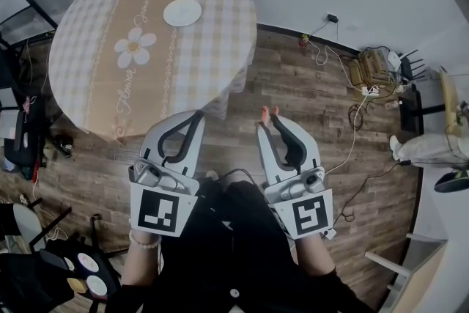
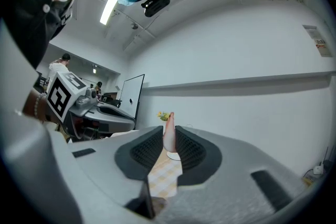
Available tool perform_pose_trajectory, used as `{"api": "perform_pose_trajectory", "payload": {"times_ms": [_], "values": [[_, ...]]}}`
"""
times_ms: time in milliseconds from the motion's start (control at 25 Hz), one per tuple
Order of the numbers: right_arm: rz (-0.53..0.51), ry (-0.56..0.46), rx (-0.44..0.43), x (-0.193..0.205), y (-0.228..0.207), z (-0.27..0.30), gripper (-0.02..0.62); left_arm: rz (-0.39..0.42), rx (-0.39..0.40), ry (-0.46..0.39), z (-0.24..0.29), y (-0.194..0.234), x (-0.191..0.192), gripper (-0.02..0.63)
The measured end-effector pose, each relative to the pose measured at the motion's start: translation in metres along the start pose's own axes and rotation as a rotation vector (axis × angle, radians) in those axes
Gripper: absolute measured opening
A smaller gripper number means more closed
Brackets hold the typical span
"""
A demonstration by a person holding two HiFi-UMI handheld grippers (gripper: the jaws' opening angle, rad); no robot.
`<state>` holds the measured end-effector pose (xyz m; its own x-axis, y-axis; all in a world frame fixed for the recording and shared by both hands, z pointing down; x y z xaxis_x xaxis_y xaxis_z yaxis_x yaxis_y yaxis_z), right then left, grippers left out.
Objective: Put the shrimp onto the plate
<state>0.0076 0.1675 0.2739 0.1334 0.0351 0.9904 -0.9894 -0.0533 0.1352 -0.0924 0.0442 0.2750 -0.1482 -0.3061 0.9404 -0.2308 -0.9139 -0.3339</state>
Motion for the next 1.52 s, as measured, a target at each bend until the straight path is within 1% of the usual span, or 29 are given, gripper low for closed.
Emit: {"api": "perform_pose_trajectory", "payload": {"times_ms": [200, 520, 800, 1240, 1520], "values": [[-0.027, 0.025, -0.006, 0.003, 0.004, 0.004, 0.052, -0.014, -0.006, 0.005, -0.003, 0.005, 0.004, 0.0], [-0.028, 0.043, -0.005, 0.004, 0.004, 0.006, 0.052, -0.016, -0.014, -0.002, -0.004, 0.007, 0.004, 0.0], [-0.038, 0.017, -0.034, 0.001, -0.008, 0.023, 0.052, -0.02, -0.05, 0.004, 0.004, 0.017, 0.006, 0.0], [-0.023, 0.01, -0.099, 0.011, -0.049, 0.057, 0.052, -0.014, -0.1, 0.038, 0.049, 0.03, 0.01, 0.0], [-0.015, -0.003, -0.16, 0.018, -0.087, 0.087, 0.052, -0.012, -0.158, 0.071, 0.086, 0.04, 0.014, 0.0]]}}
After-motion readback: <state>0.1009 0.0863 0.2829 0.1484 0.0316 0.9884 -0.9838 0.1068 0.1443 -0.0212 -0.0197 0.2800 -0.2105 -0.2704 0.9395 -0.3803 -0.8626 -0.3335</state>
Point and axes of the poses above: the fingertips, and each gripper's own axes: z forward along the fingers, y to its left, x out of its underside, the point moved 6 cm from there along -z, backward along the fingers, and after that the axes turned 8 degrees about -x, right-handed, at the moved point
